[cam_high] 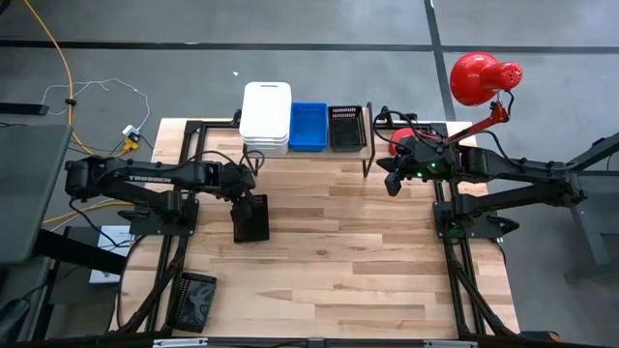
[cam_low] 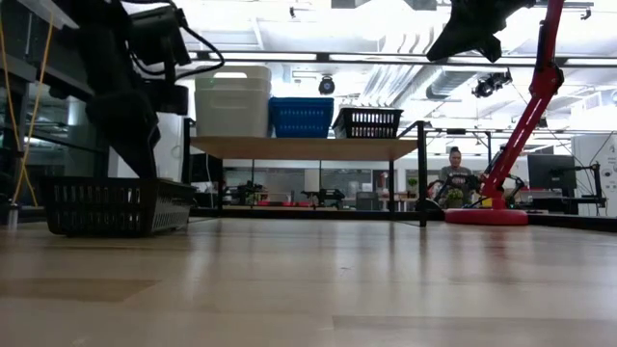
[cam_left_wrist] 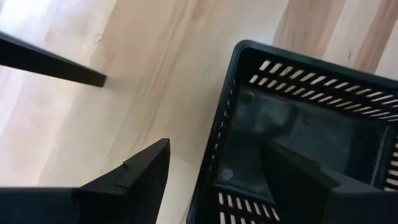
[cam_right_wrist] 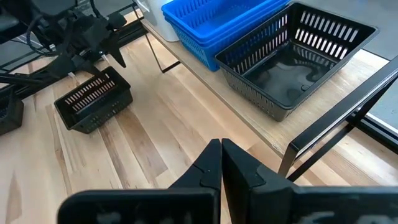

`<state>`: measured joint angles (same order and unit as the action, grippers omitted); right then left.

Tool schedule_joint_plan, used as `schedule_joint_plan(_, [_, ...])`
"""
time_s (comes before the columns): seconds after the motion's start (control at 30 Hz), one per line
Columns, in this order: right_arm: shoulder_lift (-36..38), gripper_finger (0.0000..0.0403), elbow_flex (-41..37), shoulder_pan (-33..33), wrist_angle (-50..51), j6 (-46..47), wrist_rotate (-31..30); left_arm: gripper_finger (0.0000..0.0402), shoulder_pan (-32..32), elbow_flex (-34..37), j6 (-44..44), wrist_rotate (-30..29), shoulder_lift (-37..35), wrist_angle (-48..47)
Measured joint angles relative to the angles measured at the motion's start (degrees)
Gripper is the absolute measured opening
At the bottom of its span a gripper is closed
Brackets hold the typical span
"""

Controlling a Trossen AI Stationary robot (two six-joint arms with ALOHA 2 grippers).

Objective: Stack baskets on shelf by color
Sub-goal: Stack the top black bin on top of the black bin on the shelf

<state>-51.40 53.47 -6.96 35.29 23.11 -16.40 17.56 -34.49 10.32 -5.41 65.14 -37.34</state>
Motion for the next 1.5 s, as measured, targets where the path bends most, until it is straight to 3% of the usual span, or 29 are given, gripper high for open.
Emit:
schedule_joint_plan(0.43, [0.0,0.0,0.0,0.0,0.0,0.02,-0.81,0.0227,-0.57,0.05,-3.16,-1.92,7.64,0.53])
schedule_joint_plan(0.57, [-0.02,0.0,0.0,0.0,0.0,0.02,-1.03,0.0171,-1.96,0.05,-2.49,-2.54,8.53,0.93])
schedule_joint_plan(0.73, [-0.02,0.0,0.0,0.0,0.0,0.01,-1.66,0.003,-3.96,0.05,-2.02,-1.09,8.26,1.04])
schedule_joint_plan(0.9, [-0.02,0.0,0.01,0.0,0.0,0.0,-1.68,0.0008,-6.73,-2.29,1.33,0.47,6.01,-0.28])
schedule_joint_plan(1.07, [-0.02,0.0,0.02,0.0,0.0,-0.02,-1.68,0.0001,-10.52,-10.69,0.68,0.13,2.17,-3.11])
schedule_joint_plan(1.2, [-0.02,0.0,0.02,0.0,-0.07,0.0,-1.68,0.0,-12.93,-22.74,-2.83,-1.51,1.2,-7.07])
schedule_joint_plan(1.5, [-0.02,0.0,0.02,0.0,-2.18,0.0,-1.68,0.0,-9.08,-53.77,-21.55,-12.9,10.76,-9.02])
